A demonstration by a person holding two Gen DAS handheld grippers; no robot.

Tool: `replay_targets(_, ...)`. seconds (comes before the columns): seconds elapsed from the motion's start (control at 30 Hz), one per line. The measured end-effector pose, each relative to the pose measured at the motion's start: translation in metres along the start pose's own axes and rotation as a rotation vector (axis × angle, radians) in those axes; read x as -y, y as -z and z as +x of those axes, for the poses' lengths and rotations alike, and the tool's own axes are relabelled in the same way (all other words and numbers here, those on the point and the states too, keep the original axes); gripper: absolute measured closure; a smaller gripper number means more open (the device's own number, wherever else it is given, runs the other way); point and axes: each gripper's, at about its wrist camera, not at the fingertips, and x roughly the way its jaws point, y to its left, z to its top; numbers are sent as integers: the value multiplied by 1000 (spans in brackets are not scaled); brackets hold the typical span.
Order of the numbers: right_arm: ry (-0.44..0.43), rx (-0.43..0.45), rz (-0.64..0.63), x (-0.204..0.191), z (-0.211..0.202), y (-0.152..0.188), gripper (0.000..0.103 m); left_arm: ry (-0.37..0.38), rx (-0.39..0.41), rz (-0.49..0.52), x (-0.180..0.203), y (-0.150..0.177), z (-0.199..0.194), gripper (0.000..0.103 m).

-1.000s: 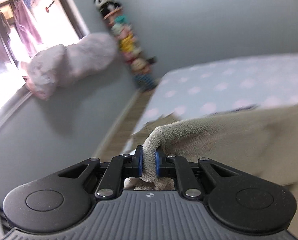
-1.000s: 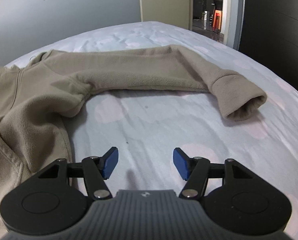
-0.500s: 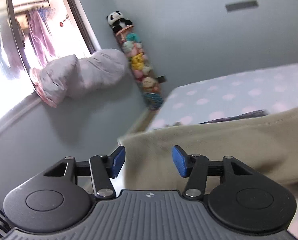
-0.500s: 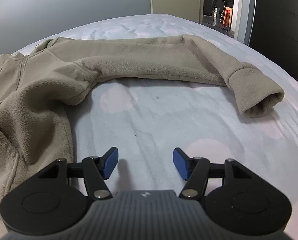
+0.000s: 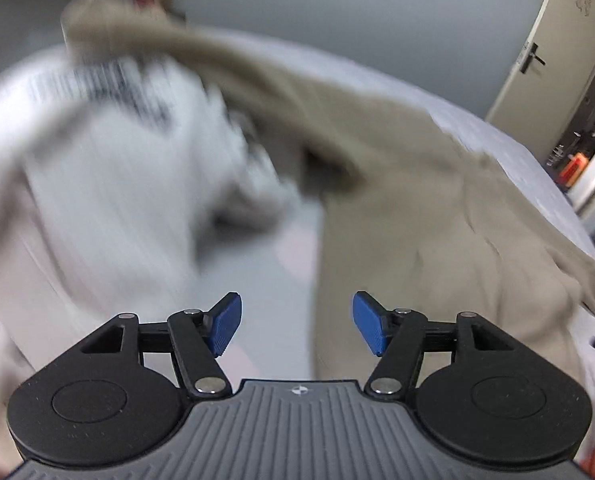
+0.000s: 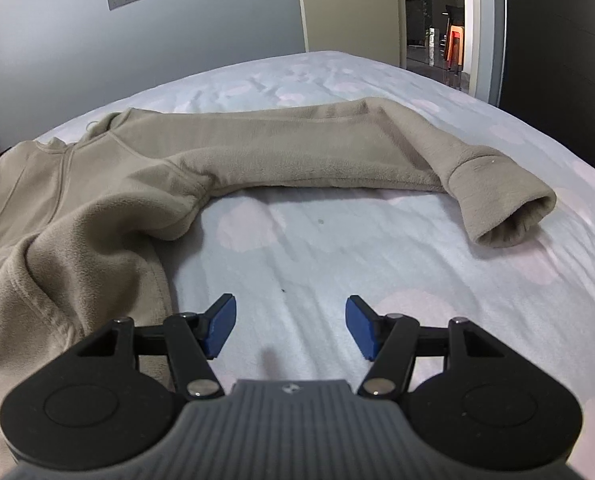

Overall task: Fold clothes
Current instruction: 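Grasp the other sleeve cuff with the left gripper and lift it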

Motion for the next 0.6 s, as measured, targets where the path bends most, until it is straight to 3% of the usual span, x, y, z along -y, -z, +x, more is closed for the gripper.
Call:
replay_targets(0.2, 0, -6, 11, 2, -2, 0, 38, 67, -84, -101, 12, 41, 33, 43)
replay_targets(0.37, -10, -21, 5, 0, 1, 0, 38, -12, -76, -8, 34, 56, 52, 44)
replay_targets(0.4, -12, -25, -3, -1, 2, 1, 38, -22, -78, 10, 38, 60, 55, 47)
replay_targets(0.53, -17, -35, -20, -4, 4, 2, 38, -39, -69, 75, 56, 64, 59, 80)
replay_targets(0.6, -16, -39, -13, -3, 4, 2, 38, 11, -41, 74, 61, 62, 51, 86)
